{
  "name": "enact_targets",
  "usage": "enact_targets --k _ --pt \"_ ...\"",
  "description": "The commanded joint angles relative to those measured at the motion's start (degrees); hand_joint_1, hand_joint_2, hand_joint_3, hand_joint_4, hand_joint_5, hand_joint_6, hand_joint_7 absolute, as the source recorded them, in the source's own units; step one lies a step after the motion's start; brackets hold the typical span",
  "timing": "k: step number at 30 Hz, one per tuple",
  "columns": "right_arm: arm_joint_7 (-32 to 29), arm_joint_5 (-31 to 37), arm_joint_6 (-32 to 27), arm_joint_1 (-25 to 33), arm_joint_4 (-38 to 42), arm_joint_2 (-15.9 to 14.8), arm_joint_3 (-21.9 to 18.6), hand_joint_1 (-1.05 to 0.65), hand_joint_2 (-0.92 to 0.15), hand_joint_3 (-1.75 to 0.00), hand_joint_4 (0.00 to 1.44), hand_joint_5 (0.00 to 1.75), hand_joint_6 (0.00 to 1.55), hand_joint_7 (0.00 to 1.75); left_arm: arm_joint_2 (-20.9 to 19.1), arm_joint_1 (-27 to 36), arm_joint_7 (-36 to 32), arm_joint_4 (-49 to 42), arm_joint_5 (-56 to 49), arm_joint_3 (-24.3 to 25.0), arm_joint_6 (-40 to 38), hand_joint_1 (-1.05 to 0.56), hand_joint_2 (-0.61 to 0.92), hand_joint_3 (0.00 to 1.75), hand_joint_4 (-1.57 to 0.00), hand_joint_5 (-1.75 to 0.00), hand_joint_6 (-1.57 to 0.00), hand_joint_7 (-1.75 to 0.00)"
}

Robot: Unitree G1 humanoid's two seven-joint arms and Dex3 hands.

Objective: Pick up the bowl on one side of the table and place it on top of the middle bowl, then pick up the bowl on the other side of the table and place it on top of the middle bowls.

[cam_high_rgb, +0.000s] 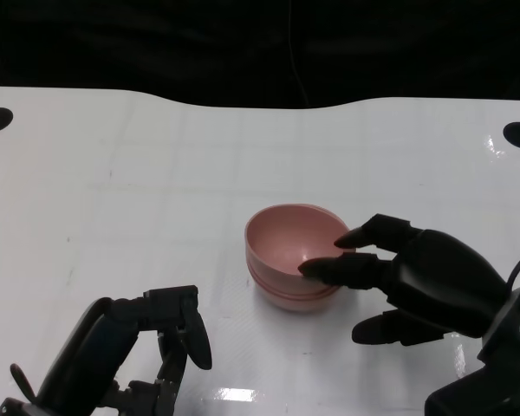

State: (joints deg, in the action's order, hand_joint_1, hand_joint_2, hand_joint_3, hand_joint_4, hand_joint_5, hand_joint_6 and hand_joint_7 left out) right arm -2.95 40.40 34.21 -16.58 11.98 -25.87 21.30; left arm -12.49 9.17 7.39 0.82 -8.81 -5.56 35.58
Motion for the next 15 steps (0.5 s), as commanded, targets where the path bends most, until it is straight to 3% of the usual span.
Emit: enact_targets --k 1,5,11,15 --pt "-1.8 -2.5 1.6 1.3 0.4 0.3 -1.7 -0.54 -0.92 -0.15 0.08 0.62 0.38 0.00 -0.8 0.1 0.4 0.0 0.3 0.5 0.2 0.11 0.18 1.70 -0.91 -1.72 -0.88 -1.48" --pt "-3.3 -5.2 2.9 3.4 -0.6 0.8 -3.8 -0.53 -0.92 -0.18 0.01 0.78 0.38 0.00 -0.6 0.0 0.2 -0.1 0.1 0.5 0.4 0.11 0.18 1.70 -0.92 -1.72 -0.89 -1.48" --pt "-0.9 -9.9 1.3 8.2 -5.4 0.9 -7.0 -0.45 -0.92 -0.17 0.08 0.90 0.49 0.06 -0.6 0.0 0.2 0.1 -0.1 0.5 0.0 0.10 0.18 1.70 -0.92 -1.72 -0.88 -1.48" --pt "2.4 -13.5 -2.1 12.6 -10.1 0.7 -9.0 -0.27 -0.90 -0.07 0.28 0.92 0.66 0.15 -0.6 0.0 0.2 0.1 -0.1 0.4 -0.2 0.11 0.19 1.69 -0.91 -1.72 -0.88 -1.48"
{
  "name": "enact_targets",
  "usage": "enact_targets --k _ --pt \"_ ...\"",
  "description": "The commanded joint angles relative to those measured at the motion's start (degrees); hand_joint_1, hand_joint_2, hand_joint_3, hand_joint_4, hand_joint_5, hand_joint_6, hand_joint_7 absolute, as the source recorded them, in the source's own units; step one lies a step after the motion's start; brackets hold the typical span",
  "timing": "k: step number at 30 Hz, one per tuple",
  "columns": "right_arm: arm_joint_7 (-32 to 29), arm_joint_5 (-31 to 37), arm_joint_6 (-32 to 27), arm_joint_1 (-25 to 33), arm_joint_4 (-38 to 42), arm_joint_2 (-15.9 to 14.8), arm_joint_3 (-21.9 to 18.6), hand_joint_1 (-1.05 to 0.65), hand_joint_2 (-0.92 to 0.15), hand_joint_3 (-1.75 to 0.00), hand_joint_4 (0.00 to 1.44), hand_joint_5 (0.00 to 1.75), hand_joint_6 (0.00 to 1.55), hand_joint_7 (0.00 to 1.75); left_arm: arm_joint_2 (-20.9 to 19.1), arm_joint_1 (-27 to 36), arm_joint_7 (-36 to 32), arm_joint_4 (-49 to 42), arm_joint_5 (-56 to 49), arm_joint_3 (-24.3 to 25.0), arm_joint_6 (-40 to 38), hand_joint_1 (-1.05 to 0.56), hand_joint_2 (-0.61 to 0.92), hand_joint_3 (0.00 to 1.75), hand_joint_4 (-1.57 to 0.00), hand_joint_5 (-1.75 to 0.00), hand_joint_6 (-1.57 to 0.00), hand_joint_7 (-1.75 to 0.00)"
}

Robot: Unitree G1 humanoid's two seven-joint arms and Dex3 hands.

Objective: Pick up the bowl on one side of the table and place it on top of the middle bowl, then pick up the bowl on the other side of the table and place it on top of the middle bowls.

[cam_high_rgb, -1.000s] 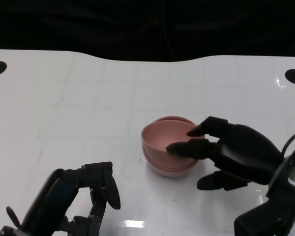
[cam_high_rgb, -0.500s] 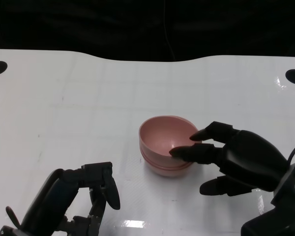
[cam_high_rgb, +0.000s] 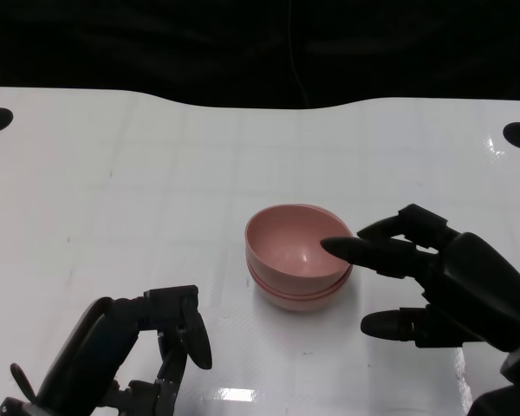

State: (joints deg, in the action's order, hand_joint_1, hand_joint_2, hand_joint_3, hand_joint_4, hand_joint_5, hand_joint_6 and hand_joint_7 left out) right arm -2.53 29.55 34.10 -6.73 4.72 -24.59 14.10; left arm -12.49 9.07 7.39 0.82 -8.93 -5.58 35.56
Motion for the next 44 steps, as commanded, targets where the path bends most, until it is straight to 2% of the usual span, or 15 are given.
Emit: enact_targets --k 1,2,4,6,7,11,12,13,14,15,20,23,32,38,44 --pt "2.6 -3.1 -2.6 3.4 -3.7 -0.6 -2.2 -0.25 -0.90 -0.06 0.32 0.89 0.68 0.16 -0.5 0.1 0.2 0.1 0.0 0.5 -0.3 0.11 0.19 1.69 -0.91 -1.72 -0.88 -1.48" --pt "3.0 -3.8 -2.7 4.6 -4.6 -0.7 -2.7 -0.24 -0.90 -0.05 0.34 0.88 0.69 0.17 -0.6 0.1 0.2 0.2 -0.1 0.5 -0.3 0.11 0.19 1.69 -0.91 -1.72 -0.88 -1.48" --pt "3.2 -5.6 -2.1 6.9 -6.1 -0.4 -3.6 -0.13 -0.88 -0.03 0.52 0.88 0.82 0.22 -0.7 0.0 0.3 0.2 -0.2 0.5 -0.5 0.11 0.18 1.70 -0.91 -1.72 -0.88 -1.48" --pt "2.8 -7.1 -1.3 8.7 -6.8 0.4 -4.3 -0.09 -0.88 -0.02 0.60 0.89 0.87 0.24 -0.9 -0.1 0.4 0.1 -0.1 0.5 -0.5 0.12 0.18 1.70 -0.91 -1.73 -0.88 -1.48" --pt "2.6 -7.7 -0.8 9.4 -7.0 0.8 -4.5 -0.04 -0.88 -0.02 0.68 0.93 0.93 0.27 -1.0 -0.1 0.5 0.1 -0.1 0.5 -0.5 0.13 0.18 1.70 -0.91 -1.72 -0.88 -1.48" --pt "1.9 -10.1 1.0 11.7 -7.5 2.6 -5.6 0.07 -0.88 -0.05 0.84 1.06 1.07 0.36 -1.4 -0.1 0.7 0.0 -0.3 0.6 -0.4 0.13 0.19 1.69 -0.90 -1.72 -0.87 -1.48" --pt "2.0 -10.4 1.5 11.8 -7.3 2.9 -5.8 0.09 -0.76 -0.29 0.85 1.10 1.07 0.44 -1.5 -0.1 0.7 0.0 -0.2 0.6 -0.6 0.12 0.19 1.68 -0.90 -1.72 -0.87 -1.48" --pt "1.8 -10.8 2.8 11.5 -6.5 3.2 -6.0 0.11 -0.50 -0.79 0.88 1.15 1.05 0.54 -1.6 -0.1 0.7 0.0 -0.3 0.6 -0.6 0.12 0.19 1.68 -0.90 -1.72 -0.87 -1.48" --pt "1.5 -11.0 3.9 11.4 -5.7 3.6 -6.3 0.13 -0.38 -1.01 0.93 1.18 1.08 0.61 -1.7 0.0 0.6 -0.1 -0.4 0.6 -0.6 0.12 0.19 1.68 -0.90 -1.72 -0.87 -1.48" --pt "1.4 -11.1 4.6 11.2 -5.1 3.9 -6.5 0.15 -0.31 -1.14 0.97 1.22 1.09 0.66 -1.7 0.0 0.6 -0.1 -0.4 0.6 -0.5 0.12 0.19 1.67 -0.90 -1.71 -0.87 -1.48" --pt "1.5 -11.3 6.1 10.9 -3.3 5.0 -7.3 0.26 -0.12 -1.53 1.05 1.50 1.13 0.87 -1.9 0.2 0.5 -0.1 -0.3 0.8 -1.3 0.11 0.20 1.66 -0.90 -1.72 -0.87 -1.48" --pt "1.8 -11.7 6.7 10.4 -2.0 5.5 -7.5 0.35 -0.04 -1.72 1.05 1.65 1.06 1.16 -2.0 0.3 0.6 -0.4 0.0 1.0 -1.0 0.10 0.20 1.66 -0.90 -1.73 -0.87 -1.48" --pt "2.6 -12.4 9.7 8.3 2.4 6.4 -7.3 0.32 -0.01 -1.75 1.05 1.71 1.01 1.41 -2.2 0.2 1.4 -1.4 1.4 1.5 -0.3 0.10 0.20 1.68 -0.90 -1.74 -0.87 -1.49" --pt "2.5 -12.0 11.0 7.4 4.2 6.8 -7.5 0.26 -0.02 -1.75 1.05 1.71 0.99 1.43 -2.4 -0.1 2.1 -1.2 1.6 1.6 -1.0 0.11 0.19 1.69 -0.90 -1.73 -0.86 -1.50" --pt "2.8 -12.5 11.5 5.9 6.3 6.8 -7.7 0.27 -0.01 -1.75 1.05 1.70 0.97 1.43 -2.2 -1.6 2.3 -3.3 1.5 1.6 0.1 0.13 0.19 1.69 -0.91 -1.72 -0.88 -1.49"
